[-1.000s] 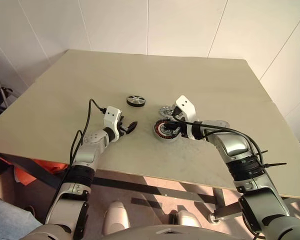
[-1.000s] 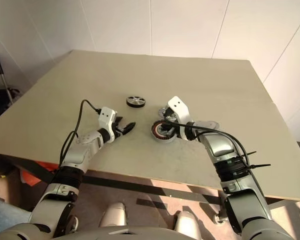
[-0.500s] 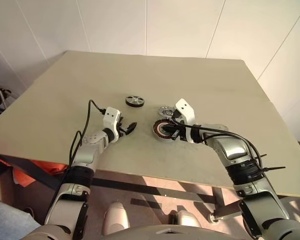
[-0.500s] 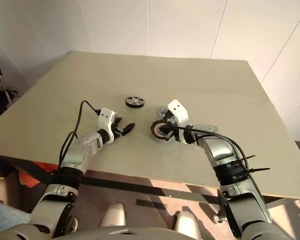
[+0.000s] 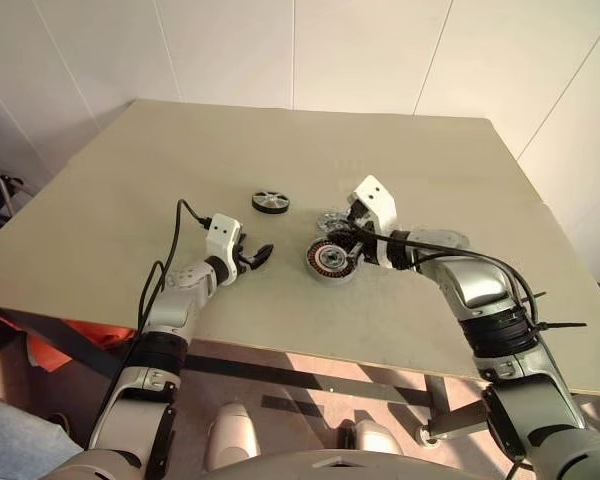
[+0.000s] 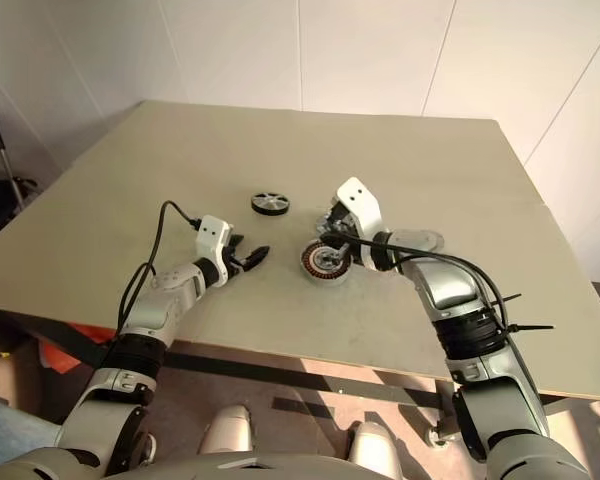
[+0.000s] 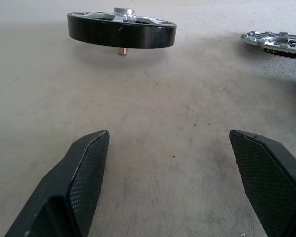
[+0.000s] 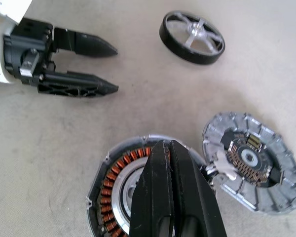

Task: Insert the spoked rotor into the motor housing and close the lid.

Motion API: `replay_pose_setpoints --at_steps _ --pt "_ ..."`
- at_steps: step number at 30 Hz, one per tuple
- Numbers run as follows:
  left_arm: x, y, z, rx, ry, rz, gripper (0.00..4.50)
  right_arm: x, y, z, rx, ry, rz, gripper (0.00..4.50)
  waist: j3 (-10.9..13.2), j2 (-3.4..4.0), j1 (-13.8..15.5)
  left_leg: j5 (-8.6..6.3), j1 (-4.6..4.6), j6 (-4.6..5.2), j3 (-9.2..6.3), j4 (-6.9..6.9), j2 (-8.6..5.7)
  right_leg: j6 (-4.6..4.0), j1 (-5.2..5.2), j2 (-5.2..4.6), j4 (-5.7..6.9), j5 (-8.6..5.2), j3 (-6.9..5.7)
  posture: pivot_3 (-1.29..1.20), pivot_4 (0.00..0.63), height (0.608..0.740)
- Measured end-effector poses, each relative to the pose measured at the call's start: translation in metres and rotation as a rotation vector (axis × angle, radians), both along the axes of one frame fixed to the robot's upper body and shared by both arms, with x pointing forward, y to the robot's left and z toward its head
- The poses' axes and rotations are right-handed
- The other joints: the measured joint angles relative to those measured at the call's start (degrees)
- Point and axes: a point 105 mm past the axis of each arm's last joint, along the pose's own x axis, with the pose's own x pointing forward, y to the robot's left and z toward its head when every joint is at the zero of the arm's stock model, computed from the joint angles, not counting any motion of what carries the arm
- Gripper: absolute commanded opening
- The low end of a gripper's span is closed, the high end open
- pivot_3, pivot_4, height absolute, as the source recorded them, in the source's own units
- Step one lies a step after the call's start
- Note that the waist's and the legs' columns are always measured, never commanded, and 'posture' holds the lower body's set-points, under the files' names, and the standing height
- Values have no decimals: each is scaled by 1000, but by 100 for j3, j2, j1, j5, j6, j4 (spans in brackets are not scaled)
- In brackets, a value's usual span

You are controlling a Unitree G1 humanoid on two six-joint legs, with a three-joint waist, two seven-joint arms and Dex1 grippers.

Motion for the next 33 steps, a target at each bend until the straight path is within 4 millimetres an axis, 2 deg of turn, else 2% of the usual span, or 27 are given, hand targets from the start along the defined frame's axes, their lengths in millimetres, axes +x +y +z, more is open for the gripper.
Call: replay_pose_setpoints --at_steps 3,5,9,17,22,25,30,32,33 --pt "0 0 0 0 1 0 4112 -2 1 -1 5 12 1 41 0 0 2 0 0 0 0 1 0 0 1 -1 0 0 0 0 0 740" --pt "0 0 0 0 2 0 4112 -4 2 -8 9 37 -1 41 0 0 2 0 1 0 0 1 0 0 2 0 0 0 0 0 0 740" --pt "-1 1 -1 1 3 2 4112 -11 5 -46 -18 129 -12 41 1 2 0 0 0 -1 1 2 -1 0 0 -2 0 0 1 0 0 740" --pt "0 1 -1 2 5 5 4112 -3 1 -39 -41 99 -34 41 -3 4 -3 1 7 -1 1 2 -2 1 6 -1 1 0 4 0 0 740" --pt "0 1 -1 2 4 8 4112 5 -1 -6 -13 15 -37 41 -2 5 -2 1 5 -2 1 -2 -1 0 3 0 1 0 3 0 0 740" --pt "0 1 -1 2 3 8 4112 6 2 5 -7 -19 -24 41 -3 4 -1 1 5 -2 1 -1 -1 0 4 0 1 0 3 0 0 740" --pt "0 1 -1 2 3 8 4112 5 2 2 -8 -7 -25 41 -3 4 -1 1 5 -2 1 -1 -1 0 3 0 1 0 3 0 0 740" --pt "0 1 -1 2 3 8 4112 2 1 -8 -13 20 -28 41 -3 4 -1 1 5 -2 1 -1 -1 0 4 0 0 0 3 0 0 740" --pt "0 1 -1 2 3 8 4112 -1 0 -19 -21 52 -31 41 -3 4 -2 1 6 -2 1 -2 -1 0 4 0 -1 0 3 0 0 740"
